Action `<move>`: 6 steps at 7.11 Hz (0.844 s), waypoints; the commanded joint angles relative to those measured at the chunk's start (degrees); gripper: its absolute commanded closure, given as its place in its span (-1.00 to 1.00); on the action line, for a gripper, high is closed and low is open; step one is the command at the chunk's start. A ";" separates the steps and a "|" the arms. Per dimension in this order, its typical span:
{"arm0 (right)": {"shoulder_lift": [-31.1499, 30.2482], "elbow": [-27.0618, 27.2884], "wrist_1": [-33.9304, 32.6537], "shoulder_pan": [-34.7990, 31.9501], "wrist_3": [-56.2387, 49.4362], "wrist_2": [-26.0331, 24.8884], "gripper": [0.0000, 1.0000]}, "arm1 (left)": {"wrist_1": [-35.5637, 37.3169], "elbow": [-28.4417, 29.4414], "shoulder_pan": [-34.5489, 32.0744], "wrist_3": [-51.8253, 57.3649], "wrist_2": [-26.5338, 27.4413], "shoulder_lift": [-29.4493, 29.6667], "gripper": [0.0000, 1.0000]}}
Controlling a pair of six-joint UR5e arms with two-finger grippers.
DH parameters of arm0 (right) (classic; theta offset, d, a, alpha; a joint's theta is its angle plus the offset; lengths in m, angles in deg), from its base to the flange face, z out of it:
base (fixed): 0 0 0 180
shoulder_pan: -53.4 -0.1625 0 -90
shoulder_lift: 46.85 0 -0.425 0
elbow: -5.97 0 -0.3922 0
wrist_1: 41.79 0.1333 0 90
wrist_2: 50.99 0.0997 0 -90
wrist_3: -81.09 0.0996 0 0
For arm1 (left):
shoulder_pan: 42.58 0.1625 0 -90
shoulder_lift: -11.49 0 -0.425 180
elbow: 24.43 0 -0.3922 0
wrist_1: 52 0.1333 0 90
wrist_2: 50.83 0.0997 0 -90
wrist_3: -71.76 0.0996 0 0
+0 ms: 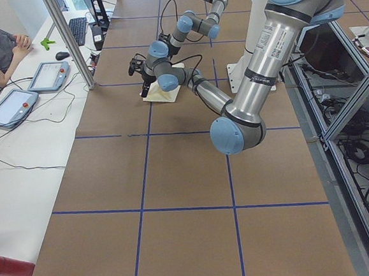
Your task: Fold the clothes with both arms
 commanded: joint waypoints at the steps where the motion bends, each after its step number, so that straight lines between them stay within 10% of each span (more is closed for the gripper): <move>1: 3.85 -11.14 7.27 -4.15 -0.86 -0.41 1.00 | 0.07 -0.49 0.17 -2.04 -0.07 -0.30 -1.00; 4: 4.22 -16.29 9.78 -5.84 -2.80 -2.33 1.00 | 0.07 -0.40 0.44 -2.33 -0.07 -0.30 -1.00; 5: 4.31 -16.40 9.87 -5.84 -2.89 -2.52 0.41 | 0.07 -0.40 0.44 -2.41 -0.07 -0.30 -1.00; 6: 5.52 -16.40 9.87 -5.93 -5.24 -2.61 -0.99 | 0.07 -0.40 0.53 -2.41 -0.07 -0.30 -1.00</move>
